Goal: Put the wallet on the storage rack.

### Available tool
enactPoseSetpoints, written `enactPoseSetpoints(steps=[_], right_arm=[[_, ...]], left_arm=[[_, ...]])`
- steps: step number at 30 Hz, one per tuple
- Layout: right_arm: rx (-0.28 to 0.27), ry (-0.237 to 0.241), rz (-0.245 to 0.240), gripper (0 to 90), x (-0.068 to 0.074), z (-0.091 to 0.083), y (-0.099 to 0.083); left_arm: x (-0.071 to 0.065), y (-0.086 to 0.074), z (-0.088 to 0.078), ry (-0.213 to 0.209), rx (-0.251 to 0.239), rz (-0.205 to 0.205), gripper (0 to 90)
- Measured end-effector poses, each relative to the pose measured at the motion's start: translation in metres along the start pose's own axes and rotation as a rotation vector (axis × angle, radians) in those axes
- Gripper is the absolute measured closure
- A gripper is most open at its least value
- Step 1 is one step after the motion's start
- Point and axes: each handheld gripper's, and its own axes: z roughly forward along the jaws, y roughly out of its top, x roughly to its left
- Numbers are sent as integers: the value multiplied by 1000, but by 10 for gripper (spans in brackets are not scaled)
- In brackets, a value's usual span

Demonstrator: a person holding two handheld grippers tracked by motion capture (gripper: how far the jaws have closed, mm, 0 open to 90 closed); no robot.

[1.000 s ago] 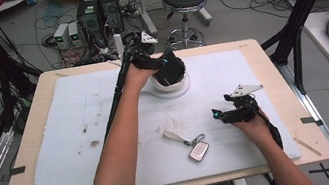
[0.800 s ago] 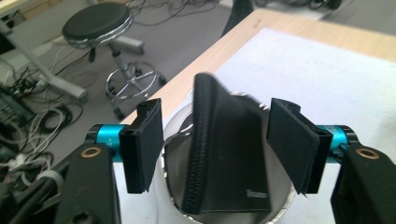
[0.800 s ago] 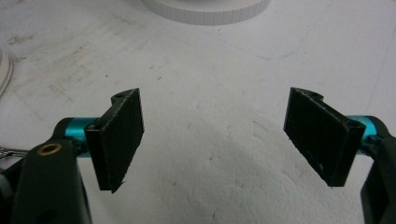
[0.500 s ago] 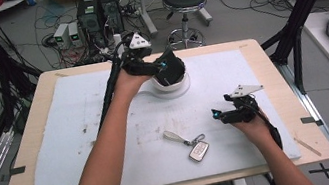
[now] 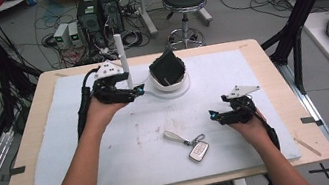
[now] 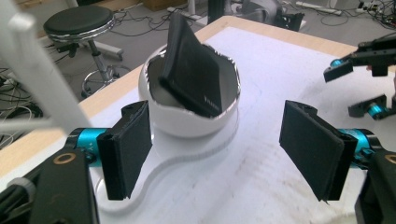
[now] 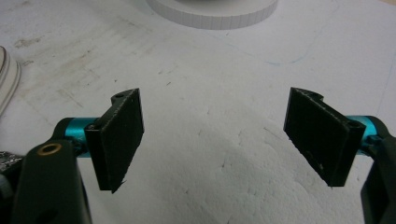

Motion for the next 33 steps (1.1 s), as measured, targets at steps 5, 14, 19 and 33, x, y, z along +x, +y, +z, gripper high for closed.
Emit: enactPoseSetpoints(steps=[5,14,19,33], right_arm=[[4,4,5,203,-1,1,-1],[10,5,4,203,-2,1,-1],[23,5,8,203,-1,2,-3],[28,0,11,203,-1,1,-3]], left_arm=[[-3,-21,-29,2,-34,-12,229],[-12,-70,-63,13,-79,-89,196],[-7,-97,-70,-5,-72,-116,175],[7,-110,-94,22,-89,-133,174]])
